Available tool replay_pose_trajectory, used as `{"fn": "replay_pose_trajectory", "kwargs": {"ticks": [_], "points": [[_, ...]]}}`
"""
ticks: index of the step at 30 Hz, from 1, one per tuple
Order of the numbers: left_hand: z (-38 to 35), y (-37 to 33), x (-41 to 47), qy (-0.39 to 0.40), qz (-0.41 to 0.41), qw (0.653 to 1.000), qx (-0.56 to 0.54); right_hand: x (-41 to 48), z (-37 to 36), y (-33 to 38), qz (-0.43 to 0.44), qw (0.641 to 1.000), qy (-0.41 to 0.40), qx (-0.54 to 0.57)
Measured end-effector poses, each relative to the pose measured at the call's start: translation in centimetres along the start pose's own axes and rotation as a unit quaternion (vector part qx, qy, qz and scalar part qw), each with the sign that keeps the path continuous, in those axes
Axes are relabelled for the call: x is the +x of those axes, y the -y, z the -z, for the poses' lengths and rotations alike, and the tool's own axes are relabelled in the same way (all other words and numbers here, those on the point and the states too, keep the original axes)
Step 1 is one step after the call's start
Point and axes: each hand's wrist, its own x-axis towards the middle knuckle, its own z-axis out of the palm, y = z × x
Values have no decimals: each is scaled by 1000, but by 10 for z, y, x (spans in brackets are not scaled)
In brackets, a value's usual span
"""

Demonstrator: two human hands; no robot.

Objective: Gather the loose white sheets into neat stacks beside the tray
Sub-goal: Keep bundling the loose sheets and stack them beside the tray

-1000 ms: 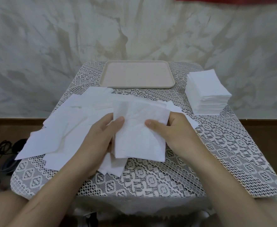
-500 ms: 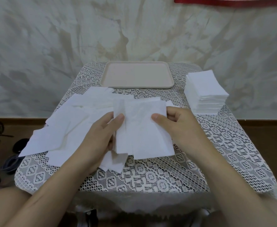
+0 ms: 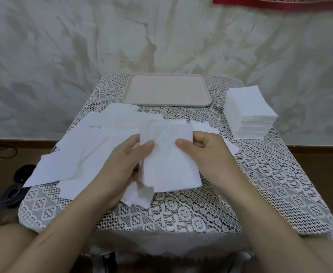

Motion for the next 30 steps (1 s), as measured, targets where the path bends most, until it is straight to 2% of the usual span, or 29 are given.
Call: {"fn": "replay_pose_trajectory", "kwargs": {"ticks": [7,12,20,27,30], "points": [[2,4,1,-9,0,1000,6,1,13,-5,22,995,-44,-81],[1,3,0,-2,-8,1000,5,-1,16,3,22,999,-33,-11],[5,6,4,-2,-8,1000,8,4,0,3,2,1000,-23,20],[3,6,6,-16,-13,1000,-7,7,0,-4,12,997,-44,-63],[0,2,4,-42,-15,998,-33,2,2,-5,-16,994,-1,-111]]}}
